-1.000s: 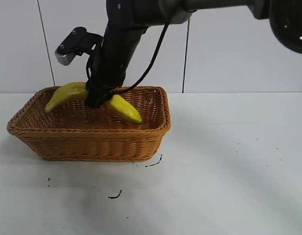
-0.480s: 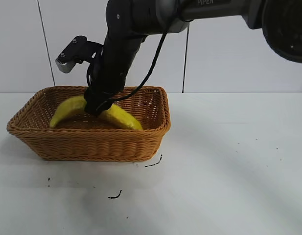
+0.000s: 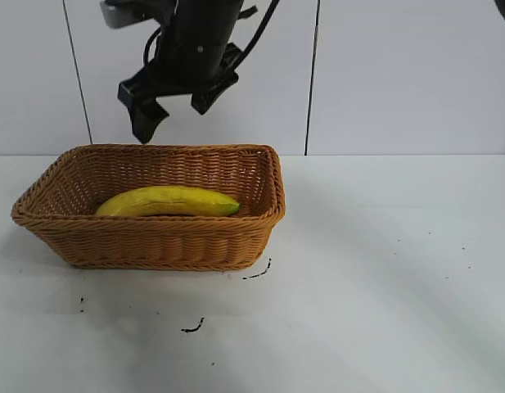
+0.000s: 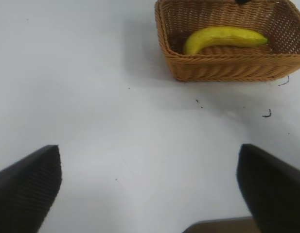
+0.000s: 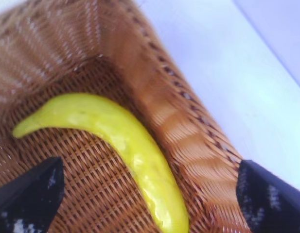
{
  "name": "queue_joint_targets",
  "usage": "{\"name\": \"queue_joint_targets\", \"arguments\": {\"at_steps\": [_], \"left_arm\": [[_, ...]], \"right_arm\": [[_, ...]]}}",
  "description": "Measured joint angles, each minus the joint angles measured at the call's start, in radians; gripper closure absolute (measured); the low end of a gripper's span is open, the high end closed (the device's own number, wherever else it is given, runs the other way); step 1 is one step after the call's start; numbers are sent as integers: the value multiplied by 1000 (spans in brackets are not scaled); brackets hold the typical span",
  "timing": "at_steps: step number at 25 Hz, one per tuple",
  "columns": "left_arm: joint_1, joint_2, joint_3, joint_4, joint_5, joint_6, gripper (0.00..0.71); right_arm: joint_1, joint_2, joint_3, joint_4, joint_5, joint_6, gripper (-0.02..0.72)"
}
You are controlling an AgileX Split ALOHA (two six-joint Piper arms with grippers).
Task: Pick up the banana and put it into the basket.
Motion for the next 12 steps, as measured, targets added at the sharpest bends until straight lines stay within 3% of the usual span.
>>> {"name": "queue_joint_targets", "arguments": {"at_steps": [4,12], "left_arm": [[0,0,0,0,0,0,15],[0,0,0,0,0,0,15]], "right_arm": [[-103,0,-26,-2,27,110,14],[-385,0,-26,-22,110,128,14]]}}
